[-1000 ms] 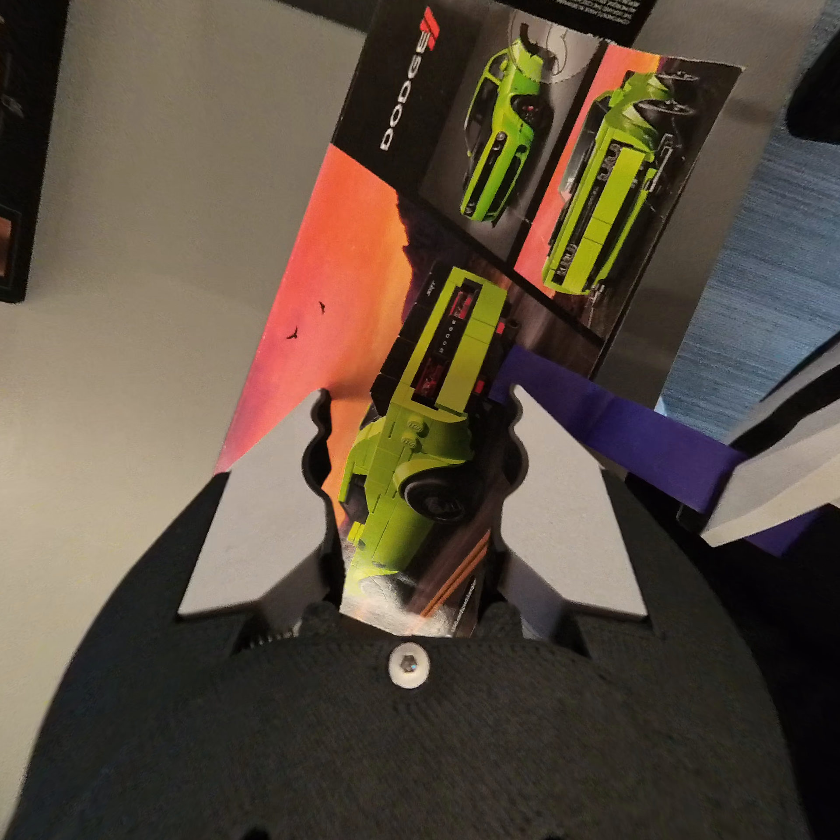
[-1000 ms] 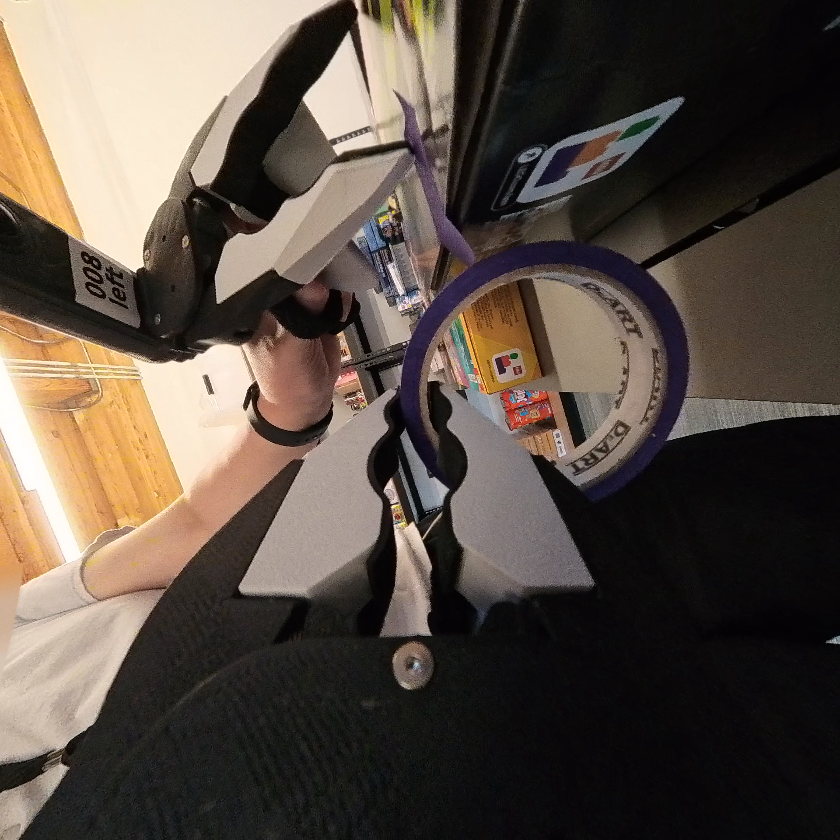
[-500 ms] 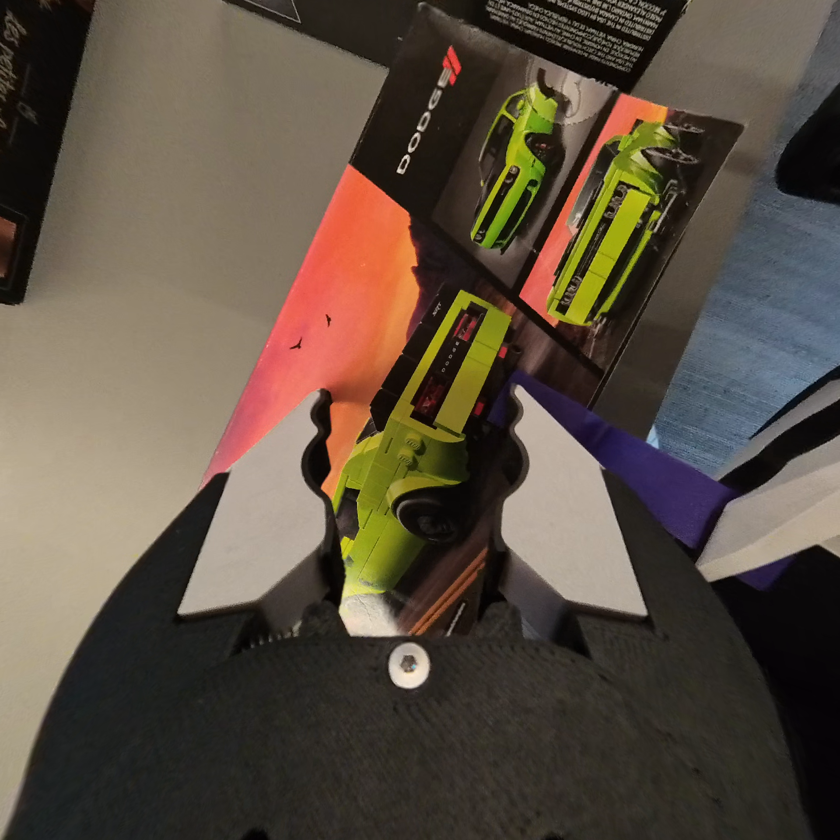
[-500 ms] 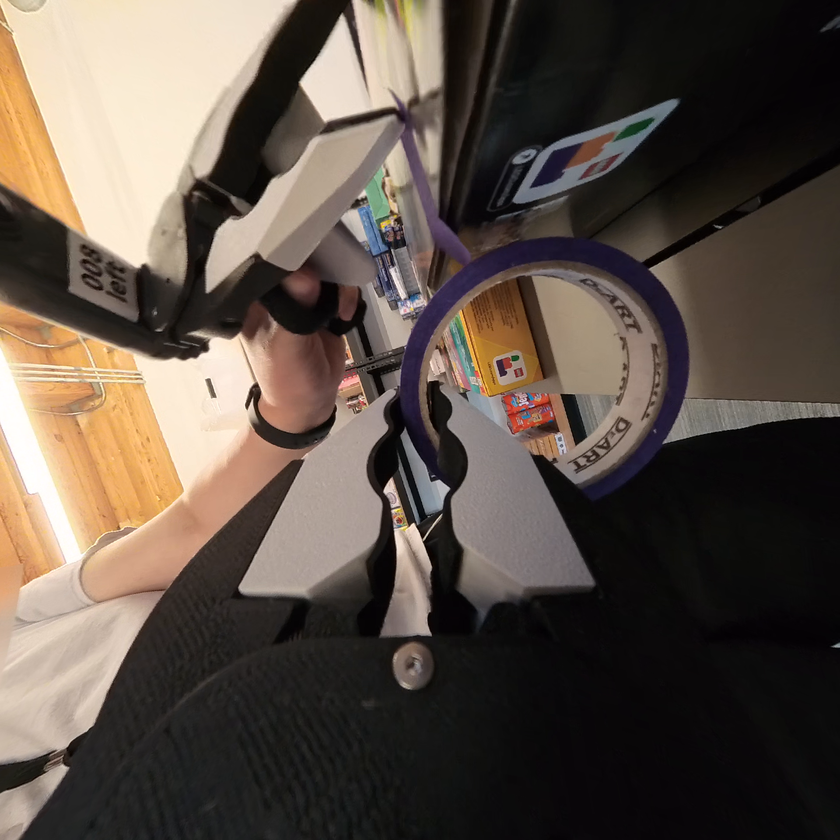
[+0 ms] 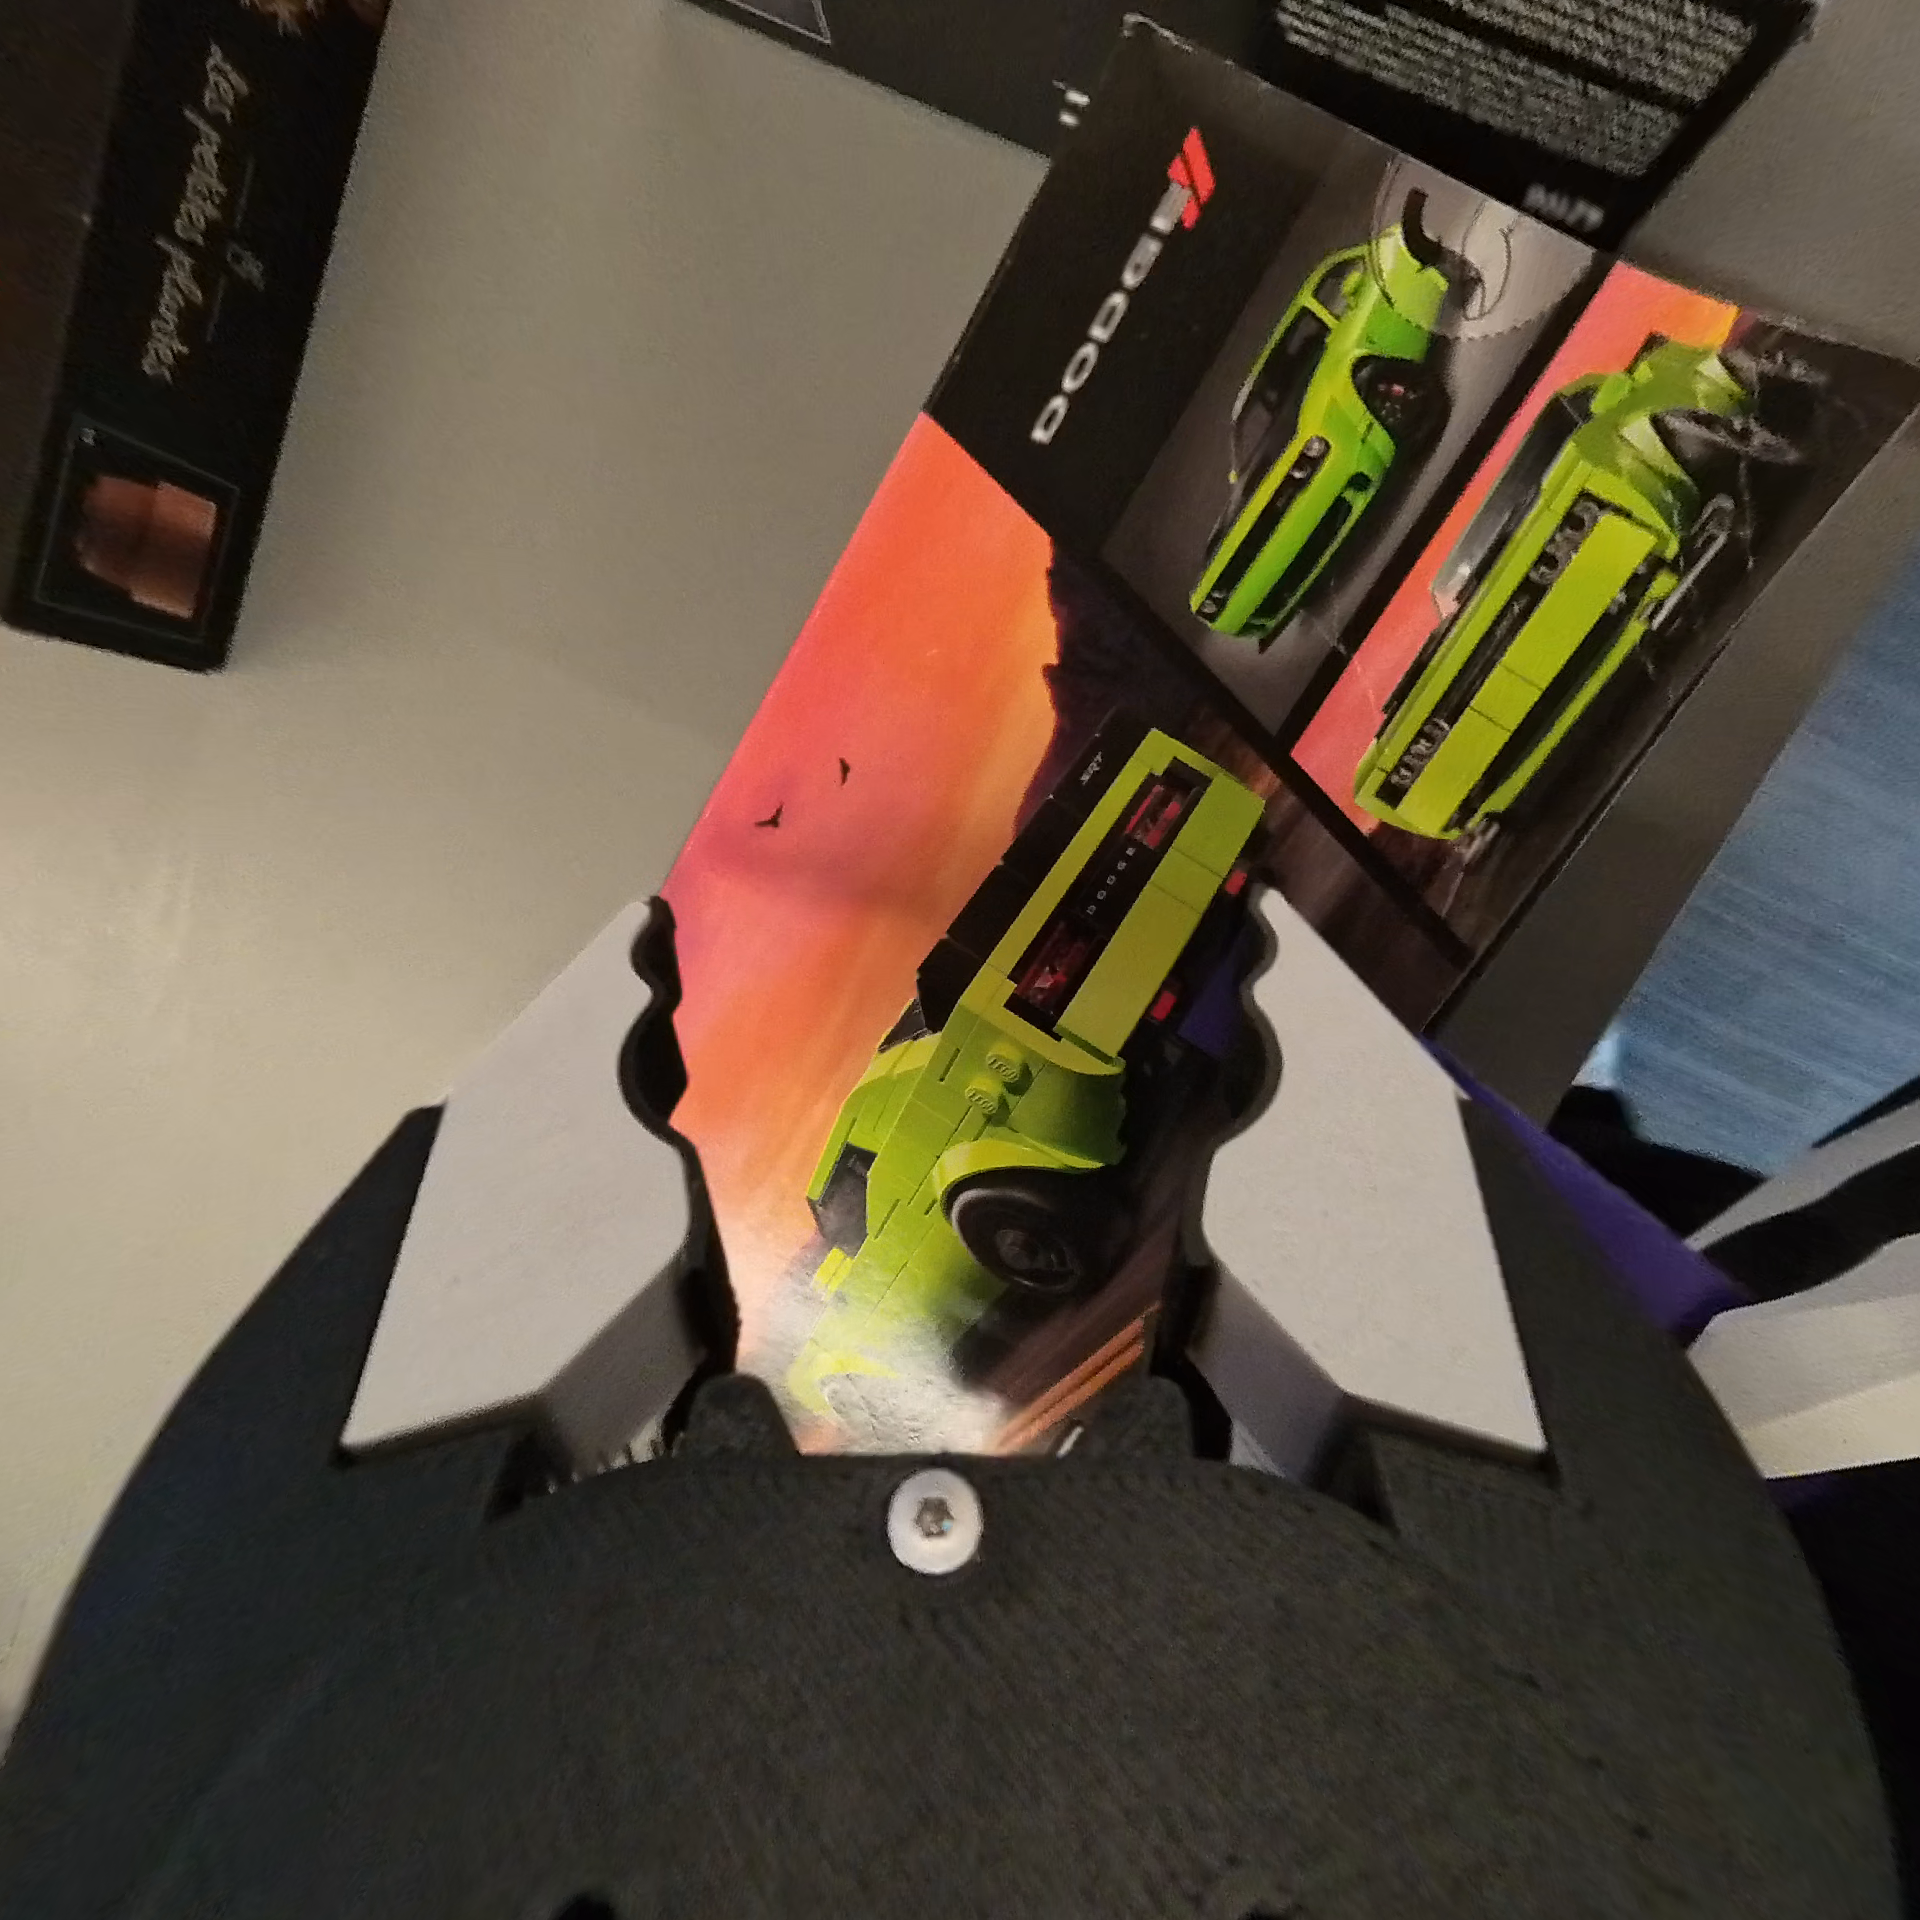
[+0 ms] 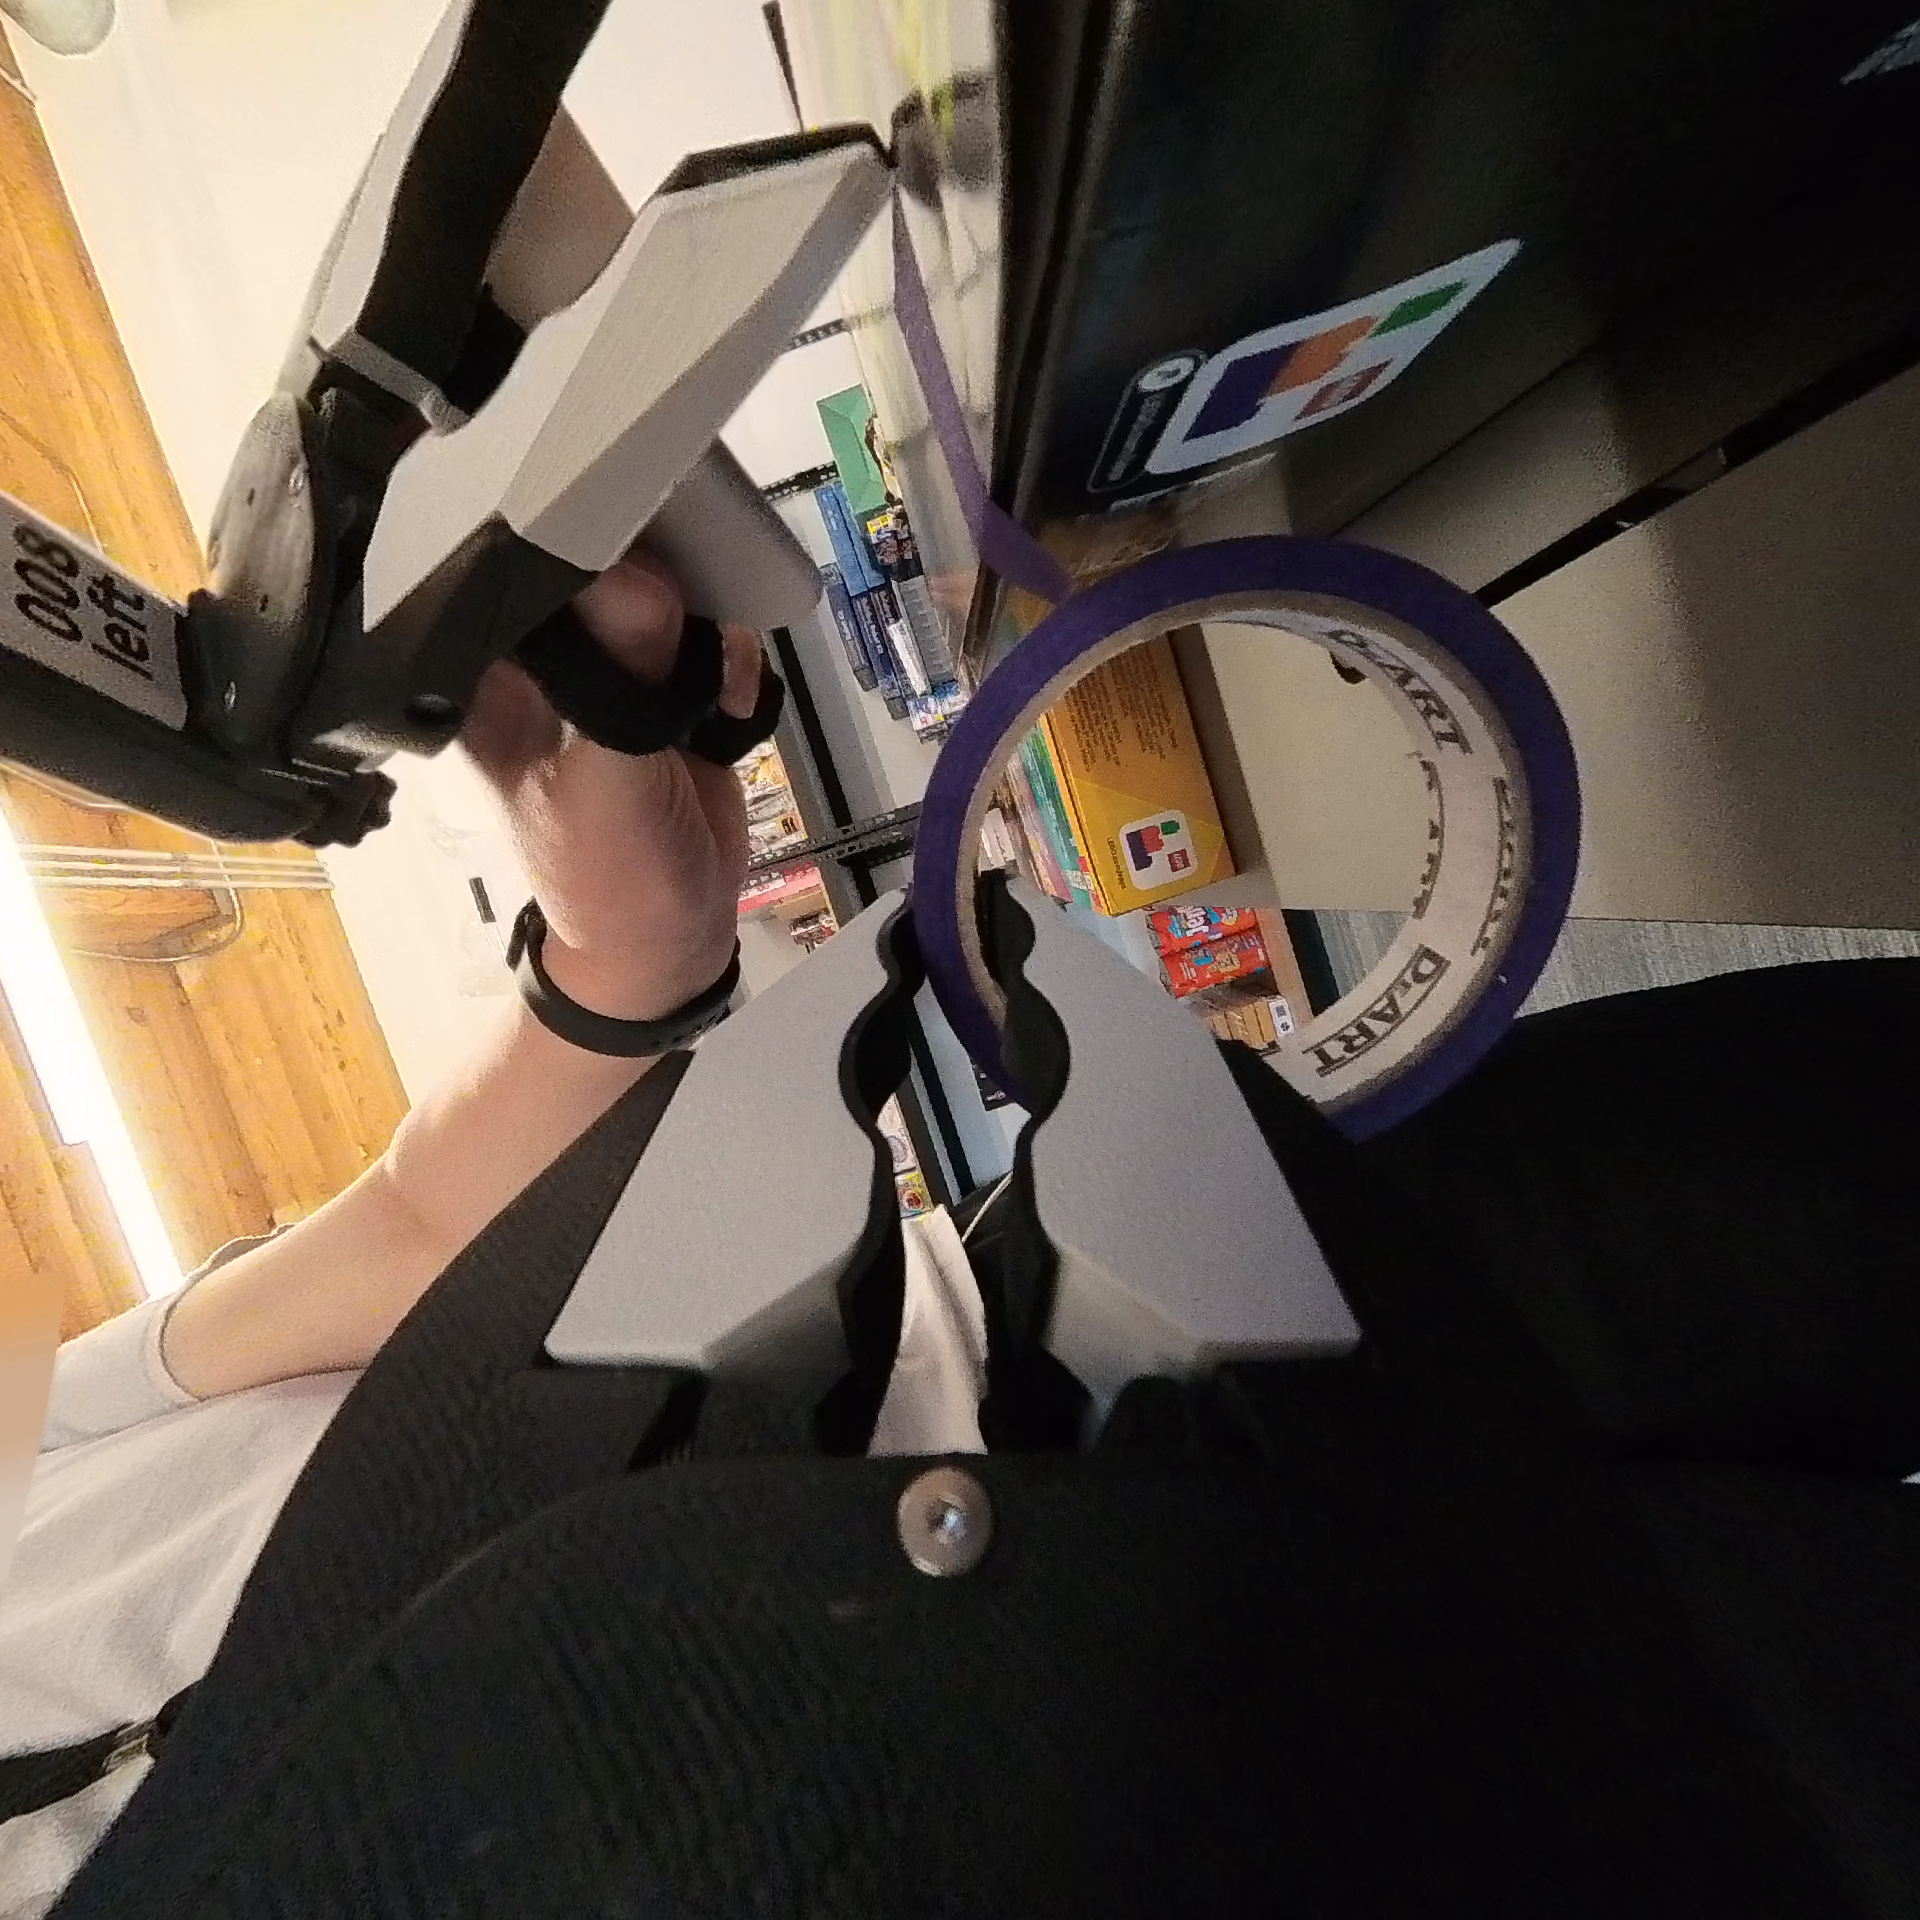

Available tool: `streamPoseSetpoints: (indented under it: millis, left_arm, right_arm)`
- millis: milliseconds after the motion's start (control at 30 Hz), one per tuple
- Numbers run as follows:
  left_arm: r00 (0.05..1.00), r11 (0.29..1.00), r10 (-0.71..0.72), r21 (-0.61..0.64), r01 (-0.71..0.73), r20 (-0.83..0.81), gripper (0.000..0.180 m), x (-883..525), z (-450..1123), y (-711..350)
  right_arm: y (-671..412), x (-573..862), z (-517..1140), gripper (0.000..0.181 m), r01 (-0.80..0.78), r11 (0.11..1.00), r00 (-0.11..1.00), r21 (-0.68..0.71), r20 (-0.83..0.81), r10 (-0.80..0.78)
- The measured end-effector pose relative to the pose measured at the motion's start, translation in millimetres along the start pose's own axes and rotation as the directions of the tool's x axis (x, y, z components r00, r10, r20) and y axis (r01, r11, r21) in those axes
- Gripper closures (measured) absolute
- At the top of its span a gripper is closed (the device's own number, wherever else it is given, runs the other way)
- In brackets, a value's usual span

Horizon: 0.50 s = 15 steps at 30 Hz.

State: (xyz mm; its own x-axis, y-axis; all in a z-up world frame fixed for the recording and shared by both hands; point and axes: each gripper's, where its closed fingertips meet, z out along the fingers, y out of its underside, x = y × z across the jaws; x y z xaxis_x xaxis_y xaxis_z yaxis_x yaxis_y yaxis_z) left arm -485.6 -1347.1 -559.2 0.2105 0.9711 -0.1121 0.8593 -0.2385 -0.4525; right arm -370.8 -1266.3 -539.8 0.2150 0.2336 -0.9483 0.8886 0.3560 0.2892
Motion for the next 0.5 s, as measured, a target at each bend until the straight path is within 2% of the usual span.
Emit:
streamPoseSetpoints:
  millis: [67,133,233,300,400,500]
  left_arm:
    - [0.991,0.992,-0.126,0.013,0.127,-0.048,0.085,-2,-1,1]
    - [0.978,0.986,-0.150,0.045,0.158,-0.144,0.097,4,-8,0]
    - [0.973,0.991,0.032,0.136,-0.001,-0.227,0.110,16,-31,4]
    - [0.947,0.974,0.191,0.169,-0.150,-0.259,0.108,26,-44,16]
    - [0.890,0.910,0.407,0.178,-0.375,-0.205,0.106,33,-47,33]
    - [0.832,0.847,0.528,0.166,-0.504,-0.170,0.105,45,-37,44]
  right_arm:
    - [0,0,0,0.171,0.000,1.000,1.000,0.000,0.001,0.000]
    - [1,-2,0,0.171,0.001,1.000,1.000,-0.006,0.003,-0.001]
    - [3,-5,-1,0.172,0.005,1.000,1.000,-0.014,0.005,-0.005]
    - [4,-7,-3,0.172,0.005,1.000,1.000,-0.020,0.006,-0.005]
    - [5,-9,-4,0.172,0.001,1.000,1.000,-0.025,0.009,-0.001]
    - [6,-11,-4,0.172,0.000,0.999,1.000,-0.033,0.011,0.000]
